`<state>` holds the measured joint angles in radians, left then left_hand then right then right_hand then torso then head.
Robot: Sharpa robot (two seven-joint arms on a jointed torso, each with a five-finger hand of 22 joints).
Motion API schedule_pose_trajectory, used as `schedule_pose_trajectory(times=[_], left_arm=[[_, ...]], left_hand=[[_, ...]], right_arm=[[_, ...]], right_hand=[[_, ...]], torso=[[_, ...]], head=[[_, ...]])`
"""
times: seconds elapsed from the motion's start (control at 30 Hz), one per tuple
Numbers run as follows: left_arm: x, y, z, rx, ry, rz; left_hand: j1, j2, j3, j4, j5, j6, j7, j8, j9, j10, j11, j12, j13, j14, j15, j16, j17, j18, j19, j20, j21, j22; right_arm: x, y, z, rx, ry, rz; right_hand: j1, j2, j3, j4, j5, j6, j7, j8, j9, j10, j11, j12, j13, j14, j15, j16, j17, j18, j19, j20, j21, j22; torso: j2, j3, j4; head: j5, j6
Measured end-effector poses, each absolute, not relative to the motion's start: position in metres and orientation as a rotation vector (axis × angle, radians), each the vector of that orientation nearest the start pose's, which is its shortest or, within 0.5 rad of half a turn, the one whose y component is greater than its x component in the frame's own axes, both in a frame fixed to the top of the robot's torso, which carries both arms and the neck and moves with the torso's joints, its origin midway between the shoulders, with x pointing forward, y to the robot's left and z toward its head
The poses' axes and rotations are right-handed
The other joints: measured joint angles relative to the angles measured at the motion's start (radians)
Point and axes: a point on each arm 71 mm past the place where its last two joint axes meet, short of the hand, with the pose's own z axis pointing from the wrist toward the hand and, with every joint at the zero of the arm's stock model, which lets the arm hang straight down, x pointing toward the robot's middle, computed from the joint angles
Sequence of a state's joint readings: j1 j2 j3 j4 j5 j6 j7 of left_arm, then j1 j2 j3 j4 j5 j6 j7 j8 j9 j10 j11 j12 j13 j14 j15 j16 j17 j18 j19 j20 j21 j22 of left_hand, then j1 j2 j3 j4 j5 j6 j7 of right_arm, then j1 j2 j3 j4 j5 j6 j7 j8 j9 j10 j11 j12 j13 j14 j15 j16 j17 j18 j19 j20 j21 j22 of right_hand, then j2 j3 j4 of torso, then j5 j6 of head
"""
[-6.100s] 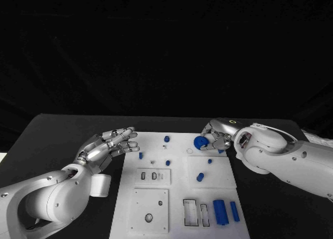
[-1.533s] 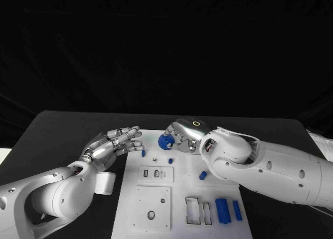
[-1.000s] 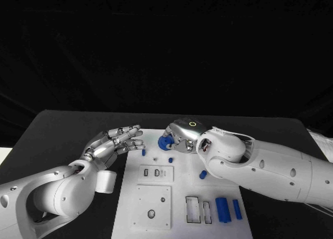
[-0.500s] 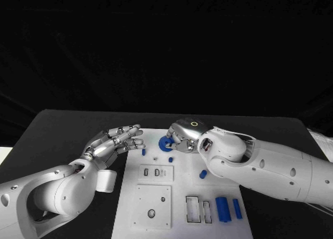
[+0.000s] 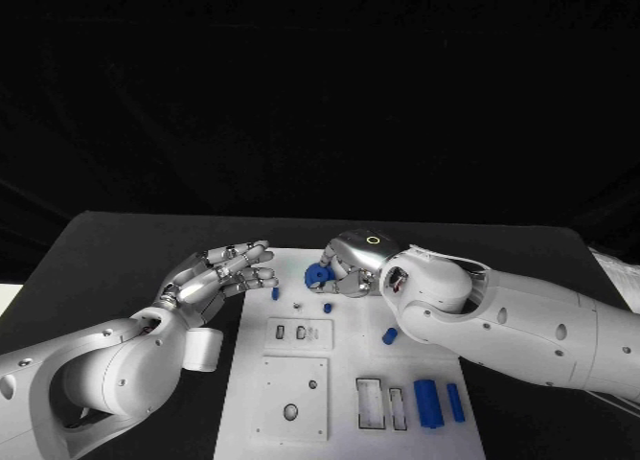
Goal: Assemble the parts on the task board
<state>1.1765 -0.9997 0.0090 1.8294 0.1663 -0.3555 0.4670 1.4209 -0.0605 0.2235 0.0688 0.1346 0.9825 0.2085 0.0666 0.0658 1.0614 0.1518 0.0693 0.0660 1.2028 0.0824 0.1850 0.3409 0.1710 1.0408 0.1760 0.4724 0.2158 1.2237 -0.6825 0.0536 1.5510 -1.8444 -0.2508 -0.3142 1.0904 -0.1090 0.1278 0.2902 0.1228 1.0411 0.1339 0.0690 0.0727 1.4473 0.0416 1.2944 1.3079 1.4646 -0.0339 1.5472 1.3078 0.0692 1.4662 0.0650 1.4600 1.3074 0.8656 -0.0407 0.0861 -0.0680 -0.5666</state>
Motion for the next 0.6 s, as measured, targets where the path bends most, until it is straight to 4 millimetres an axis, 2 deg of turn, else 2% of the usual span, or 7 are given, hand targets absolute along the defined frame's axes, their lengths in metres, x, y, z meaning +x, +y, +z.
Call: schedule_pose_trajectory(times=[0.07,0.1,0.2,0.4,0.6], left_arm=[[0.4325,0.2019,-0.1459,-1.262,1.319,-1.729],[0.4325,0.2019,-0.1459,-1.262,1.319,-1.729],[0.4324,0.2019,-0.1459,-1.262,1.319,-1.729],[0.4324,0.2019,-0.1459,-1.262,1.319,-1.729],[0.4324,0.202,-0.1459,-1.262,1.319,-1.728]], left_hand=[[0.0,0.0,0.0,0.0,0.0,-0.002,0.002,0.0,0.0,0.0,0.0,0.0,0.0,0.0,0.0,0.0,0.0,0.0,-0.001,-0.001,0.0,0.0],[0.0,0.0,0.0,0.0,0.0,-0.002,0.002,0.0,0.0,0.0,0.0,0.0,0.0,0.0,0.0,0.0,0.0,0.0,-0.001,-0.001,0.0,0.0],[0.0,0.0,0.0,0.0,0.0,-0.002,0.002,0.0,0.0,0.0,0.0,0.0,0.0,0.0,0.0,0.0,0.0,0.0,-0.001,-0.001,0.0,0.0],[0.0,0.0,0.0,0.0,0.0,-0.002,0.002,0.0,0.0,0.0,0.0,0.0,0.0,0.0,0.0,0.0,0.001,0.0,-0.001,-0.001,0.0,0.0],[0.0,0.0,0.0,0.0,0.0,-0.002,0.002,0.0,0.0,-0.002,0.002,0.0,0.0,-0.002,0.002,0.0,0.001,0.0,-0.003,0.001,0.0,0.0]], right_arm=[[0.49,-0.1169,-0.1318,-0.408,1.464,0.472],[0.4905,-0.1171,-0.1321,-0.406,1.469,0.471],[0.4921,-0.1181,-0.1335,-0.401,1.485,0.467],[0.4944,-0.1192,-0.1354,-0.388,1.507,0.464],[0.4951,-0.1208,-0.1354,-0.372,1.503,0.47]], right_hand=[[-0.049,0.013,-0.041,0.001,0.052,0.0,0.0,0.0,-0.001,0.0,0.0,0.0,0.0,0.0,0.0,0.0,0.0,0.0,0.0,0.0,0.0,0.0],[-0.061,0.021,-0.058,0.002,0.062,0.0,0.0,0.0,-0.001,0.0,0.0,0.0,0.0,0.0,0.0,0.0,0.0,0.0,0.0,0.0,0.0,0.0],[-0.074,0.029,-0.081,0.002,0.067,0.0,0.0,0.0,-0.001,0.0,0.0,0.0,0.0,0.0,0.0,0.0,0.0,0.0,0.0,0.007,0.0,0.0],[-0.082,0.038,-0.096,0.001,0.075,-0.004,-0.004,0.0,-0.001,0.003,0.003,0.005,0.0,0.0,0.0,0.0,0.0,0.0,0.0,0.007,0.0,0.001],[-0.051,0.07,-0.115,-0.001,0.116,-0.011,0.0,0.0,-0.001,0.003,0.003,0.009,0.0,0.002,0.002,0.004,0.0,0.0,0.0,0.007,0.0,0.001]], torso=[[0.0,0.0001,0.0],[0.0,0.0001,0.0],[0.0,0.0001,0.0001],[0.0,0.0005,0.0006],[0.0,0.0007,0.0006]], head=[[0.0,0.0],[0.0,0.0],[-0.001,-0.001],[-0.001,-0.002],[-0.002,-0.002]])
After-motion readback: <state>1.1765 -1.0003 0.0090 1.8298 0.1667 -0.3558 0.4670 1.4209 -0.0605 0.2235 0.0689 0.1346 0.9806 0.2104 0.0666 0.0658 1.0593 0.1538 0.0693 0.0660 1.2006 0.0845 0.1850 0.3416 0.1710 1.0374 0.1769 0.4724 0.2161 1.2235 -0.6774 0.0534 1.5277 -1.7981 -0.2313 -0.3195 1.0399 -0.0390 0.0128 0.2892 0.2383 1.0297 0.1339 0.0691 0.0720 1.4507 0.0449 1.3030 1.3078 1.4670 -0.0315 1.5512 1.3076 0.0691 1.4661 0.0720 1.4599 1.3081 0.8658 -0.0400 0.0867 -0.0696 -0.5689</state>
